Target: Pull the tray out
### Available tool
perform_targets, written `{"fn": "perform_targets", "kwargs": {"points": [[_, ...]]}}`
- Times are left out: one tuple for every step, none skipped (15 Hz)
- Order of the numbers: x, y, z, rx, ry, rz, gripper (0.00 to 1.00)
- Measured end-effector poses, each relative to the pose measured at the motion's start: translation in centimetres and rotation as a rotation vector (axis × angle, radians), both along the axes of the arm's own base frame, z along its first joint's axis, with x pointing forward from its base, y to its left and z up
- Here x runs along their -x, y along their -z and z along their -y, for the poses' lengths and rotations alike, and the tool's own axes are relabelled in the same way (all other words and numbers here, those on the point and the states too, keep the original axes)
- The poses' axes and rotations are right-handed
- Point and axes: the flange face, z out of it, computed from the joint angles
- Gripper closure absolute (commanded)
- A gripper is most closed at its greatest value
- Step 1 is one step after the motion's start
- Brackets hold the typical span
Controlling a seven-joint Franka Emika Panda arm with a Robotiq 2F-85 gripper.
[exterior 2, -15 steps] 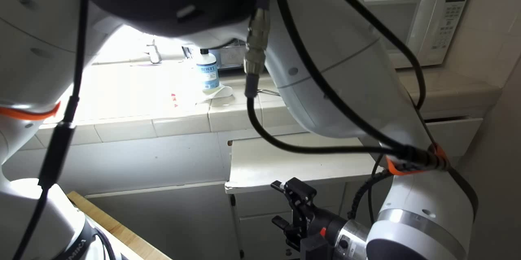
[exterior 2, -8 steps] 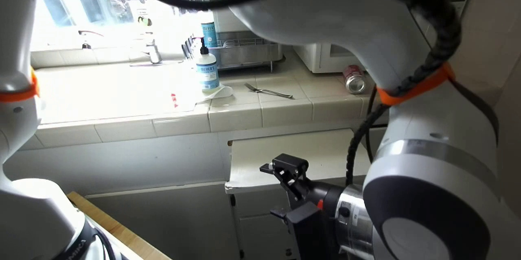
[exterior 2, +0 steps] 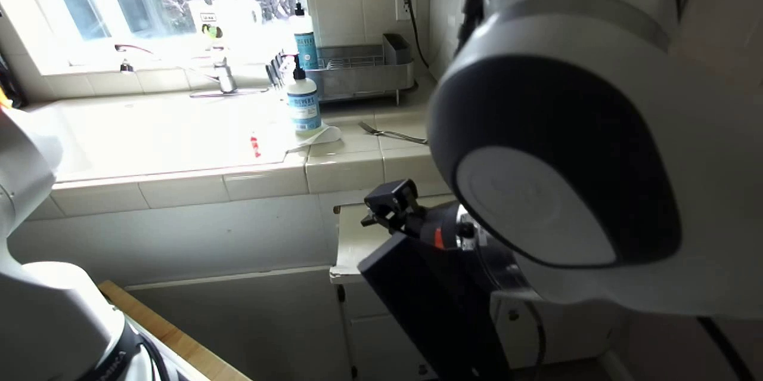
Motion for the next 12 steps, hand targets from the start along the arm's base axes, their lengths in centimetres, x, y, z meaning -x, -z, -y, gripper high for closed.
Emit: {"fn": "perform_targets", "kwargs": {"points": [[0.1,-1.1,-0.5,0.045,-0.013,0.014,0.00],[0.3,-2.3,-1.0,0.092,-0.027,0.030,0.00],[0.4,-3.4,-1.5,0.141,-0.041,0.048,0.00],[0.4,-4.5,-2.1,0.189,-0.054,0.064,0.00],[0.2,-5.6,-2.8,0.239,-0.073,0.076,0.00],[-0.1,-6.6,-3.8,0.291,-0.093,0.083,0.00],[-0.6,-7.5,-5.0,0.342,-0.116,0.082,0.00],[-1.2,-8.3,-6.4,0.392,-0.143,0.074,0.00],[-1.8,-9.1,-8.0,0.442,-0.164,0.061,0.00],[-2.3,-9.8,-9.7,0.491,-0.182,0.043,0.00],[-2.8,-10.4,-11.4,0.538,-0.197,0.025,0.00],[-3.2,-11.1,-13.1,0.584,-0.202,0.006,0.00]]}}
